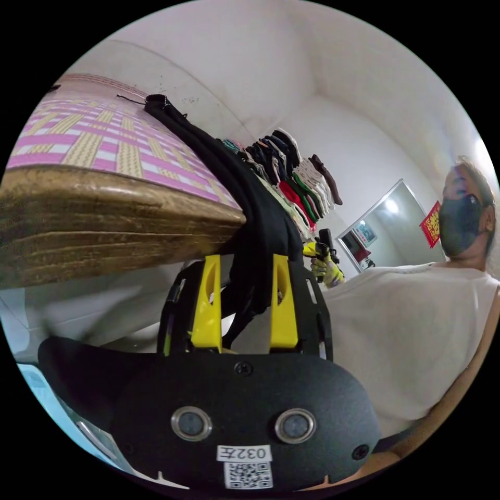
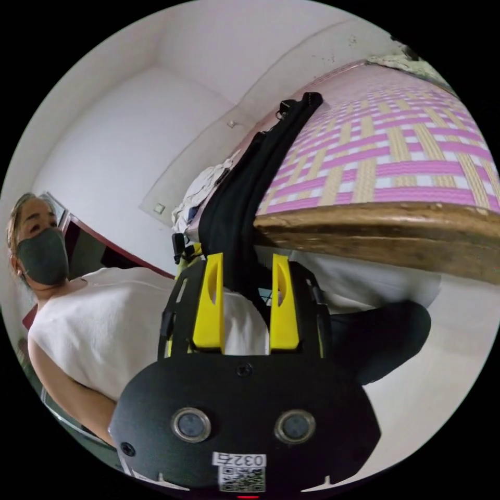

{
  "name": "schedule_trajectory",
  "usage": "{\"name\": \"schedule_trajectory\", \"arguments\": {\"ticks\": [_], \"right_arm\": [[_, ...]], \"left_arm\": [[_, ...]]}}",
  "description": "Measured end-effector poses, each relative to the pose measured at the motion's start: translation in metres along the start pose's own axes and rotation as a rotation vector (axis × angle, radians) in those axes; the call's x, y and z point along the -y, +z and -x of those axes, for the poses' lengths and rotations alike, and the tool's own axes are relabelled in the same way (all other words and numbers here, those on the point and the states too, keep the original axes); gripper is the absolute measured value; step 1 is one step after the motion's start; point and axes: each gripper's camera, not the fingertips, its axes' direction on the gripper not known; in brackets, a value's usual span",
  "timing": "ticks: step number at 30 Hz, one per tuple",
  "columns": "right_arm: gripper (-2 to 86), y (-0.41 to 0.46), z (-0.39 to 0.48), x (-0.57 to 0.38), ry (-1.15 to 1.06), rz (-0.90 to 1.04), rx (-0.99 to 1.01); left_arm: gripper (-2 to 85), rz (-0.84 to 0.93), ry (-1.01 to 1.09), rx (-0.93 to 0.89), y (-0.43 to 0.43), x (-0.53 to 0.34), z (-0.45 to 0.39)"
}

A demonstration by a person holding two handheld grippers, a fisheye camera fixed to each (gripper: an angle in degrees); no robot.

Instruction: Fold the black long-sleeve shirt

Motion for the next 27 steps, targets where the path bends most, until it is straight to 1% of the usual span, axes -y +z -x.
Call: {"name": "schedule_trajectory", "arguments": {"ticks": [3, 7, 9, 11, 14, 18, 21, 27], "right_arm": [[14.1, -0.001, -0.021, 0.002, -0.009, -0.009, 0.128], [14.1, 0.007, -0.039, 0.007, -0.047, 0.001, 0.222], [13.5, 0.012, -0.05, 0.009, -0.079, 0.009, 0.319], [12.6, 0.012, -0.05, 0.008, -0.13, 0.017, 0.314], [12.2, 0.009, -0.047, 0.005, -0.196, 0.003, 0.366], [9.3, 0.011, -0.025, 0.001, -0.263, 0.035, 0.209], [7.5, 0.013, -0.008, -0.005, -0.304, 0.06, 0.134], [6.5, 0.002, 0.025, -0.022, -0.383, 0.106, 0.14]], "left_arm": [[10.1, 0.012, -0.007, -0.046, 0.005, 0.007, 0.011], [9.1, 0.04, 0.008, -0.087, 0.016, 0.015, 0.019], [8.7, 0.058, 0.025, -0.111, 0.023, 0.021, 0.022], [7.9, 0.066, 0.042, -0.126, 0.028, 0.025, 0.023], [6.2, 0.074, 0.066, -0.156, 0.033, 0.028, 0.025], [4.0, 0.072, 0.111, -0.173, 0.029, 0.025, 0.02], [3.0, 0.069, 0.153, -0.172, 0.024, 0.02, 0.01], [1.7, 0.076, 0.197, -0.198, 0.004, 0.011, -0.012]]}}
